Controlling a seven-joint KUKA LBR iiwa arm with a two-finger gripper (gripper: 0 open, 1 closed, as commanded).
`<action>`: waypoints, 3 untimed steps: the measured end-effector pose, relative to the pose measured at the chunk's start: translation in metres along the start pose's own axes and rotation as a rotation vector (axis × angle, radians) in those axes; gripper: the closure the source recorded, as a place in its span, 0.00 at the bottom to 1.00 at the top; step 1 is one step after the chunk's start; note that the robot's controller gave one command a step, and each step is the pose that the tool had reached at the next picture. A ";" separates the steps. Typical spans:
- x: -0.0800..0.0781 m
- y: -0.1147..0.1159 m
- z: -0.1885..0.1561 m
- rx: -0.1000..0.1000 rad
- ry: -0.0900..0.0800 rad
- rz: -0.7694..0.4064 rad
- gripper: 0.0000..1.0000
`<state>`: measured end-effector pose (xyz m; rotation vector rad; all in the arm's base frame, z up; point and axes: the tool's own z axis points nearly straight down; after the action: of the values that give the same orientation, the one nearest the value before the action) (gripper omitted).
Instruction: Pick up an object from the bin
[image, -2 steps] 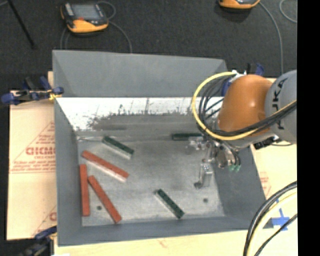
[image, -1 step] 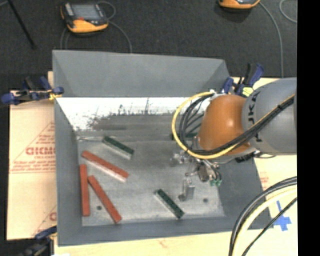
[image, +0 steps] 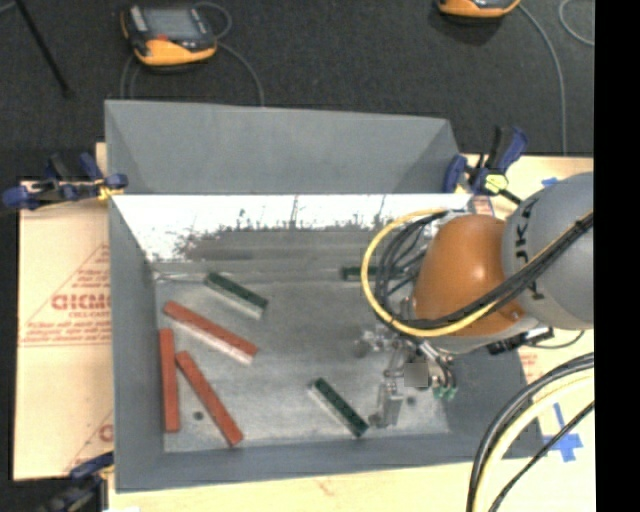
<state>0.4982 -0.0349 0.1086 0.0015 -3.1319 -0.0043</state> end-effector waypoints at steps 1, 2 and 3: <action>0.007 0.028 0.006 0.006 -0.015 -0.096 0.00; 0.024 -0.007 0.037 0.005 -0.017 -0.323 1.00; 0.024 -0.007 0.037 0.006 -0.017 -0.324 1.00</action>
Offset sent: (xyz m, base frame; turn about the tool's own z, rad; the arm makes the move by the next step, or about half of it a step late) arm -0.0271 -0.0058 -0.0386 -0.3242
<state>0.4736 -0.0414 0.0717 0.5091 -3.1083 0.0020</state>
